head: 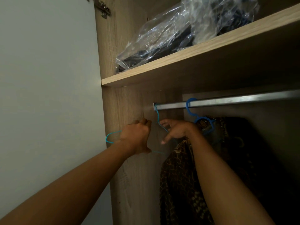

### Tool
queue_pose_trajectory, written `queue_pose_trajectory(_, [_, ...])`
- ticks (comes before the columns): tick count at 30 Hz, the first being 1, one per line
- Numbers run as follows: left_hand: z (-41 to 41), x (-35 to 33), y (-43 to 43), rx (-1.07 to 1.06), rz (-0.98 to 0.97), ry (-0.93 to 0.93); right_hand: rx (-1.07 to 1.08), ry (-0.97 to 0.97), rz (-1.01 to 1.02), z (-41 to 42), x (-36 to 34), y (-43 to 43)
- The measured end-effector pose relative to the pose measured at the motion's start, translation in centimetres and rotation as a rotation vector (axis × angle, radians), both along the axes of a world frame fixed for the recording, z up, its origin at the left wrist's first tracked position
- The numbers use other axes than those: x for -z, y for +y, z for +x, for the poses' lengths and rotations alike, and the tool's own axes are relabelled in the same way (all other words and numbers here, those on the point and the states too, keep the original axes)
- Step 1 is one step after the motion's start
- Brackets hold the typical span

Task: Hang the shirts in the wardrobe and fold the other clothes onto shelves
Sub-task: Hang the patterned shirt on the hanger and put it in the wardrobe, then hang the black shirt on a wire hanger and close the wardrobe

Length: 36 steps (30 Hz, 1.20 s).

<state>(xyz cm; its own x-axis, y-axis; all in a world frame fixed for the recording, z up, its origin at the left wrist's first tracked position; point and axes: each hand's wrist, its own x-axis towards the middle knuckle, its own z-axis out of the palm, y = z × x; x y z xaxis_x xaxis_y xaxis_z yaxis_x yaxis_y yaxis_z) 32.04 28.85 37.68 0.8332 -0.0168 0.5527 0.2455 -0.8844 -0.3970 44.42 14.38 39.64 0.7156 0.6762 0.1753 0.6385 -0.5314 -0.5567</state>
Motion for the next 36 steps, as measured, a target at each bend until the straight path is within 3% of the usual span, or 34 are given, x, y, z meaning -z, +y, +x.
queue_pose_trajectory(6, [-1.3,-2.6,-1.0,-0.030,0.097,-0.057,-0.036,-0.033,0.106,-1.2,0.2,-0.9])
queue_pose_trajectory(13, [-4.6,-4.9,-1.9,-0.089,0.128,-0.046,-0.040,-0.302,0.111,-3.9,1.0,0.6])
queue_pose_trajectory(20, [-10.3,-4.2,-1.6,-0.255,0.237,0.002,-0.112,-0.421,0.159,-6.6,2.9,4.3])
queue_pose_trajectory(36, [-30.9,-2.5,-2.3,-0.390,0.156,-0.117,-0.373,-0.450,0.402,-24.9,4.3,5.1])
